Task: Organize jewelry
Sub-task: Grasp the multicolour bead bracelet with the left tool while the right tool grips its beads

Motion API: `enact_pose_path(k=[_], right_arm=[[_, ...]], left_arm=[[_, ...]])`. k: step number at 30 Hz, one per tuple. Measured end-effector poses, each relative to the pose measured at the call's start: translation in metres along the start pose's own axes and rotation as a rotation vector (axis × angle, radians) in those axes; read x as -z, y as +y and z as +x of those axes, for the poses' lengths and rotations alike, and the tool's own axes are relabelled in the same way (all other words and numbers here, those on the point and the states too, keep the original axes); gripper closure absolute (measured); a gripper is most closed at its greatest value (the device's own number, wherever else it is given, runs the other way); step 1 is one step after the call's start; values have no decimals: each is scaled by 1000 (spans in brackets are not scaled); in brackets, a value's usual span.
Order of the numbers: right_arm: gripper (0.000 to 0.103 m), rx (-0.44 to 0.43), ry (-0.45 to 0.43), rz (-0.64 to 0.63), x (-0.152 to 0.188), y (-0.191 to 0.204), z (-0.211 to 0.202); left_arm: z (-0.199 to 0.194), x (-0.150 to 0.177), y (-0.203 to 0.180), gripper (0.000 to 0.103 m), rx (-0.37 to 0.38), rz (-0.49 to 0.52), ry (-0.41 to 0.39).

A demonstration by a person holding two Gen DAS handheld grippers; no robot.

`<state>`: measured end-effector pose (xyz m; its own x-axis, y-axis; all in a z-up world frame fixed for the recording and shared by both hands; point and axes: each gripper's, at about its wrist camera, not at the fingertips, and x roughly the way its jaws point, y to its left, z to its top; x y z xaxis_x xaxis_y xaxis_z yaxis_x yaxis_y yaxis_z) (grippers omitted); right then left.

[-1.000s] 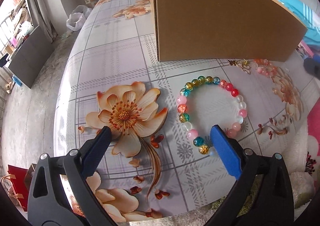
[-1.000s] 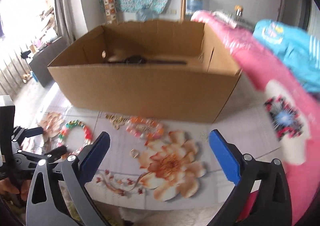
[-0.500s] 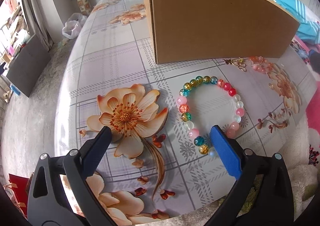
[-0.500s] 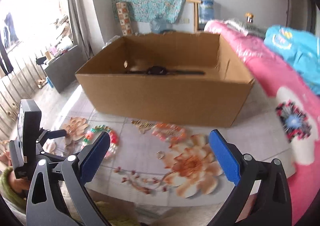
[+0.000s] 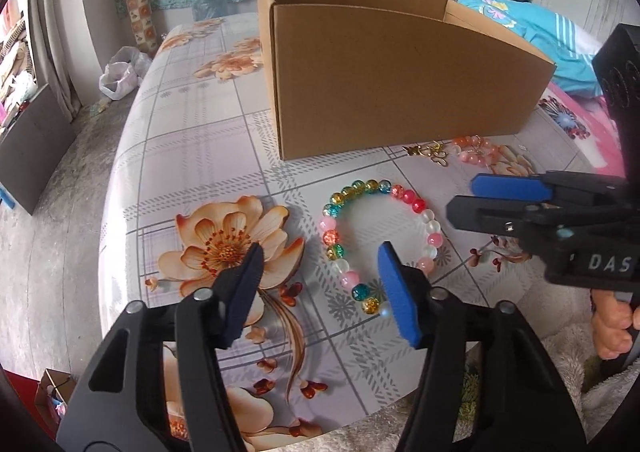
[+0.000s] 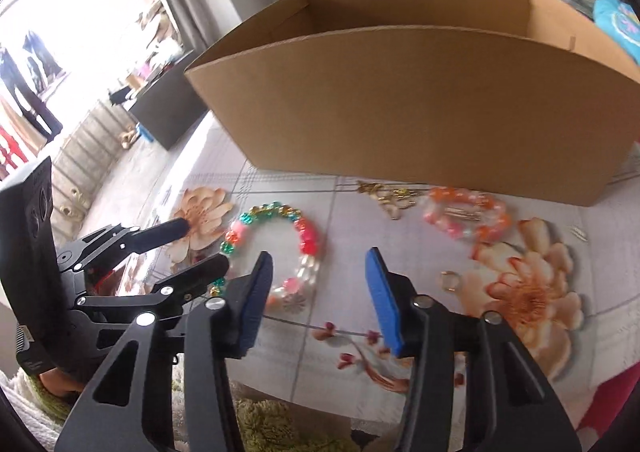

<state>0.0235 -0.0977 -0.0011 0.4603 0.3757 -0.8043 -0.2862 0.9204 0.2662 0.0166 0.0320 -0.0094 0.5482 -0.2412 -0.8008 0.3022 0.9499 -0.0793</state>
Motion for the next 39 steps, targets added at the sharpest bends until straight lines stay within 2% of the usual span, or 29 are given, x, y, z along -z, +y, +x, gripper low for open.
enact_pose_path(k=[7,16,20,24,27,33,39], right_arm=[[76,4,32,-33,-3,13,18],[87,34,44,-62,-5,22,32],[91,47,40,-74,-7,25,35],[93,48,35,-73,-7,23,34],[93,44,32,-64,-7,22,34],[93,24,15,-43,-5,15,22],[93,11,-11,-35,-5,11,9]], left_arm=[[14,-2,0,68,31,-6,25],[22,-11,-2,68,28,43,34],[26,-14,-5,72,12,61,31],[29,-17,-7,80,-6,75,25],[30,-19,-6,94,-1,67,24],[27,-21,-2,94,37,27,22],[12,-21,-6,94,35,43,-12]])
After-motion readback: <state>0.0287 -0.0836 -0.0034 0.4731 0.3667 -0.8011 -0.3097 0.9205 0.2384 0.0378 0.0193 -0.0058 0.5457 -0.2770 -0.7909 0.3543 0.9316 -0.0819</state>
